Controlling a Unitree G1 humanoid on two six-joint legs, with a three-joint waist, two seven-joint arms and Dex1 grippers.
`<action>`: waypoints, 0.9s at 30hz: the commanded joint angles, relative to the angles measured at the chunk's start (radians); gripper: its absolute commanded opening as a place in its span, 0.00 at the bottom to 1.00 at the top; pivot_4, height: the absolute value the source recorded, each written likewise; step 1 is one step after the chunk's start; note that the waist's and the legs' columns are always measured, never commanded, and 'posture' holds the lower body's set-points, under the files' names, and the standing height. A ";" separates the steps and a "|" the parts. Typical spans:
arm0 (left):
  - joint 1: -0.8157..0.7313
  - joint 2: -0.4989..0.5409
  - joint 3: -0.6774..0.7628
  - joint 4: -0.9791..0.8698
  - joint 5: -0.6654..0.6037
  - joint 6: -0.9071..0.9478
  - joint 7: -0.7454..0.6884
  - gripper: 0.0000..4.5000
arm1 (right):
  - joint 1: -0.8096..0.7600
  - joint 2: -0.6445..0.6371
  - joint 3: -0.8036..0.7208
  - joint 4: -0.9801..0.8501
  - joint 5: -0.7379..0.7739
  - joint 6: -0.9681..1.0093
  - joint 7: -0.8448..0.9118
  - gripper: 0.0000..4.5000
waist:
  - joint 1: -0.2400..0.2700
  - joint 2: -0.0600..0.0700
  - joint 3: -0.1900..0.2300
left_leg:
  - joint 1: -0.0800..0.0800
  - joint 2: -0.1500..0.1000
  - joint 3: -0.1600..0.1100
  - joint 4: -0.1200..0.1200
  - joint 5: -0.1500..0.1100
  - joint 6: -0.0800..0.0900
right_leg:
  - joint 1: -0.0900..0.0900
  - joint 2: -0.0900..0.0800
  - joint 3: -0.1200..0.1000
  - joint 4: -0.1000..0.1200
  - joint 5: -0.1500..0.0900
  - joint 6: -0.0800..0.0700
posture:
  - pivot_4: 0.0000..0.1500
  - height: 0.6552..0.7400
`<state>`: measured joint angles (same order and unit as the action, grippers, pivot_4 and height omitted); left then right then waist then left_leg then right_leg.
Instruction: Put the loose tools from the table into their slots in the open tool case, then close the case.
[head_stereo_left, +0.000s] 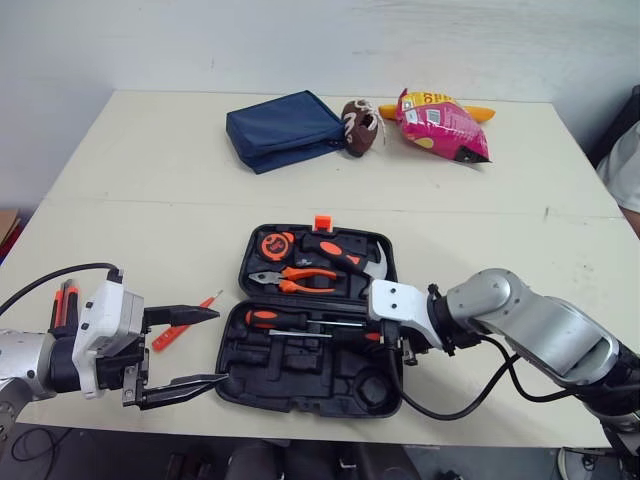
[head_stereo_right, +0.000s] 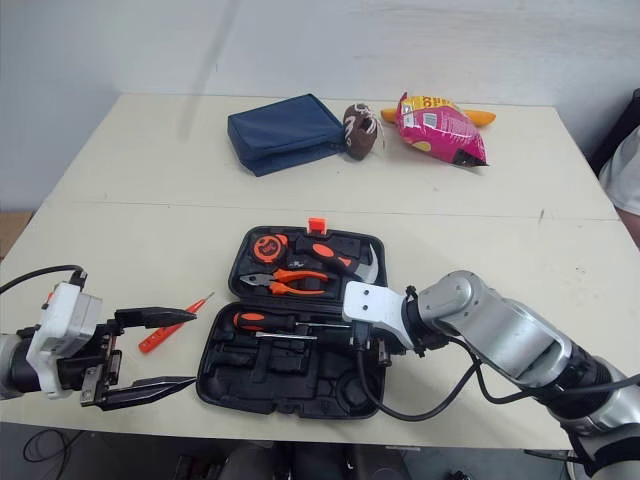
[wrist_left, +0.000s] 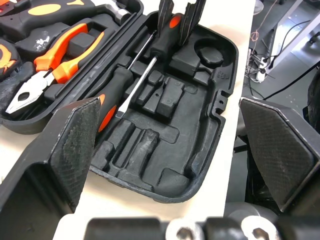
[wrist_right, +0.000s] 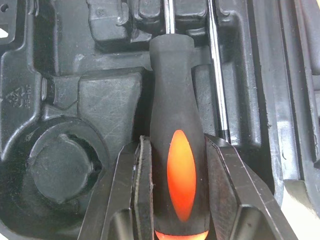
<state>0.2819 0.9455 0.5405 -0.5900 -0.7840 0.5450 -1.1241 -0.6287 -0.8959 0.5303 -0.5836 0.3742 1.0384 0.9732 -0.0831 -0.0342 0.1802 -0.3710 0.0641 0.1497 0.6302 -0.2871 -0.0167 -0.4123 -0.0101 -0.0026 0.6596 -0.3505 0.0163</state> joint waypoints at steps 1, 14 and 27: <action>-0.013 0.001 0.003 -0.023 -0.008 -0.004 0.006 1.00 | 0.001 -0.010 0.026 -0.020 -0.001 0.016 0.025 0.22 | 0.000 0.000 0.000 | 0.000 0.000 0.000 0.000 0.000 0.000 | 0.000 0.000 0.000 0.000 0.000 0.000 | 1.00 1.00; -0.023 -0.003 -0.005 0.002 0.007 -0.017 0.006 1.00 | 0.051 -0.009 -0.006 0.005 -0.018 -0.094 0.052 0.61 | 0.001 -0.002 -0.002 | 0.000 0.000 0.000 0.001 0.000 0.000 | 0.001 0.000 0.000 0.000 0.000 0.000 | 1.00 1.00; -0.004 -0.009 0.014 0.009 0.018 -0.032 0.001 1.00 | 0.126 0.002 -0.234 0.133 0.068 -0.424 0.239 0.61 | 0.000 -0.004 -0.002 | 0.001 0.000 0.000 0.002 0.000 0.001 | 0.002 0.000 -0.001 0.001 0.000 0.000 | 1.00 1.00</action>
<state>0.2750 0.9418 0.5318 -0.5767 -0.7728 0.5315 -1.1164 -0.5064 -0.9251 0.3502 -0.4490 0.4033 0.7007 1.1805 -0.0830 -0.0380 0.1782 -0.3696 0.0641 0.1497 0.6324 -0.2872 -0.0162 -0.4103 -0.0099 -0.0032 0.6609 -0.3505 0.0161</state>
